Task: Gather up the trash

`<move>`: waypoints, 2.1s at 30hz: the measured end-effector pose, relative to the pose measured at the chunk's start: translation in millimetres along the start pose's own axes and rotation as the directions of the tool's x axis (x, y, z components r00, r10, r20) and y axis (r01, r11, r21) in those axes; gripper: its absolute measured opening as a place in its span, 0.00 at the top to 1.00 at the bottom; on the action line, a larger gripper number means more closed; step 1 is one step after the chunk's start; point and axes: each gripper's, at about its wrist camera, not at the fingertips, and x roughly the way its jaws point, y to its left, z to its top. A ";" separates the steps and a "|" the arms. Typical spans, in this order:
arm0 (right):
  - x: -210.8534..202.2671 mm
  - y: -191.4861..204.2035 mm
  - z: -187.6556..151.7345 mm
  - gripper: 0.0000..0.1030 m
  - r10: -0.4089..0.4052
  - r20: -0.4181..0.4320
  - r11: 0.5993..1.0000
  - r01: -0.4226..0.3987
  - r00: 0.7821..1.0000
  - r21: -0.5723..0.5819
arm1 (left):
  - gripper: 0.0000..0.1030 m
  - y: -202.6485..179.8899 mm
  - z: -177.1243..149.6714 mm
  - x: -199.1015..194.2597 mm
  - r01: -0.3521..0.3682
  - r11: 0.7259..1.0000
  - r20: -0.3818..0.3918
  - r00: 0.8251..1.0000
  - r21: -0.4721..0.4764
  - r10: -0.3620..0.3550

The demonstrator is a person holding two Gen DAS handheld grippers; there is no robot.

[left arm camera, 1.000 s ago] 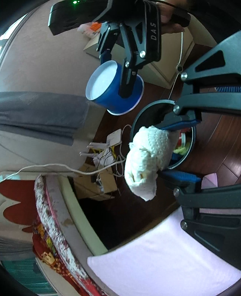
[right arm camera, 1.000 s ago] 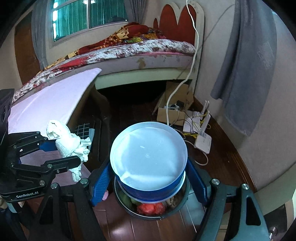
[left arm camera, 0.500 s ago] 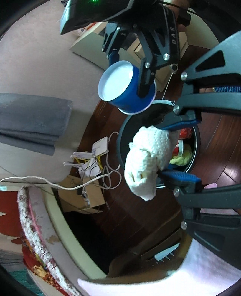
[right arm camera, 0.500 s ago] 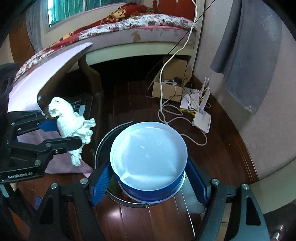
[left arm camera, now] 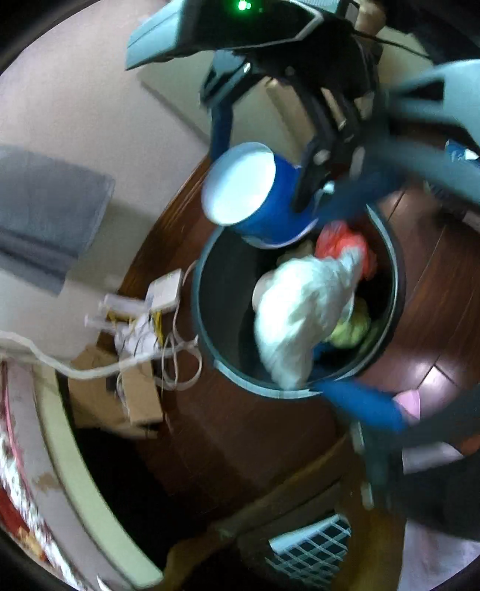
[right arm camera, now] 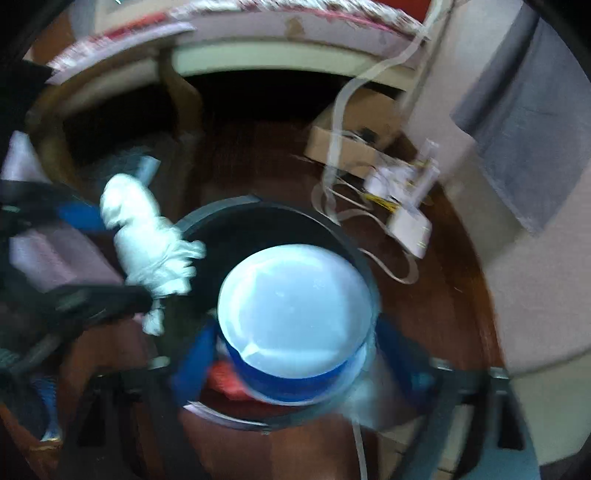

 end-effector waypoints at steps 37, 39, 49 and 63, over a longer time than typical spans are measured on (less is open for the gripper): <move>-164.5 41.0 -9.7 0.00 -0.051 0.177 0.985 0.021 0.983 0.169 | 0.01 -3.7 -53.8 -170.4 -0.322 0.940 0.214 0.916 -0.112 0.340; -174.5 53.5 -12.4 0.00 -0.040 0.192 0.987 0.009 0.981 0.163 | 0.01 -3.1 -60.1 -182.5 -0.337 0.934 0.226 0.907 -0.115 0.355; -230.0 106.1 -15.0 0.00 0.000 0.266 0.987 -0.043 0.964 0.153 | 0.01 -0.1 -89.4 -240.5 -0.401 0.905 0.284 0.859 -0.141 0.425; -342.2 156.6 -9.2 0.00 -0.041 0.431 0.991 -0.019 0.902 0.135 | 0.01 -7.2 -125.1 -335.3 -0.413 0.886 0.406 0.787 -0.212 0.464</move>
